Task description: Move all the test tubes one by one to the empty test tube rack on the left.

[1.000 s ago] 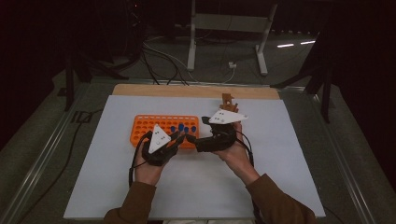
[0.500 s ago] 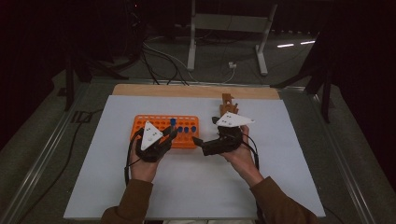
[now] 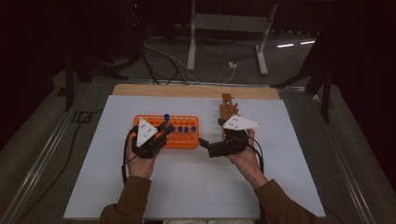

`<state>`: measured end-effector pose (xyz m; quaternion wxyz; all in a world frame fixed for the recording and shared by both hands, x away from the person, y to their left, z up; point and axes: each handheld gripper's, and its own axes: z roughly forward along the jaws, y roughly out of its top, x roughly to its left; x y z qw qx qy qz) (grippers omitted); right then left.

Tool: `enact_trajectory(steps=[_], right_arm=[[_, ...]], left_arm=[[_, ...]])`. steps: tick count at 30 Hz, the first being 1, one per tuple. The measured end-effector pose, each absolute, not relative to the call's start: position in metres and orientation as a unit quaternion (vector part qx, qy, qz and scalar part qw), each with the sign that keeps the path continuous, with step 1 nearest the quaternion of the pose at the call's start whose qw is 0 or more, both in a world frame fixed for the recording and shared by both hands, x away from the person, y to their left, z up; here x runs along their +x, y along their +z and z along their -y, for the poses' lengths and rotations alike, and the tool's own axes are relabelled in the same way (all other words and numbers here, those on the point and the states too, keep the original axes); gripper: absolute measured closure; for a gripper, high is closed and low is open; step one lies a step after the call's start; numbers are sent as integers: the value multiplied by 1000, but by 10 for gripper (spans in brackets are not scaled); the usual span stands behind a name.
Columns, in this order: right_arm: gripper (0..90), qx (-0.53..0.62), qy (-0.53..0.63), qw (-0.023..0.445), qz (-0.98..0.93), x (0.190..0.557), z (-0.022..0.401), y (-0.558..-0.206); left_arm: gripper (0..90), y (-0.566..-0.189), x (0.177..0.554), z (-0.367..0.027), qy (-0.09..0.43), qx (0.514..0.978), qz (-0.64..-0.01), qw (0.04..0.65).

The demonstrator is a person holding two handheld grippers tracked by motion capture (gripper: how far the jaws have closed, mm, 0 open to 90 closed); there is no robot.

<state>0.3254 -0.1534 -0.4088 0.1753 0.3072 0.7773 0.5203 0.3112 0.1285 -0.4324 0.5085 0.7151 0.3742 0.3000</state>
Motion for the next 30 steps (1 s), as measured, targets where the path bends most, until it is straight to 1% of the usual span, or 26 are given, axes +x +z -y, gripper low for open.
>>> enact_trajectory(steps=[30], right_arm=[[3,333,527,182,-761,323,185,-420]], left_arm=[[780,-442,329,-133,283,706,-406,507]])
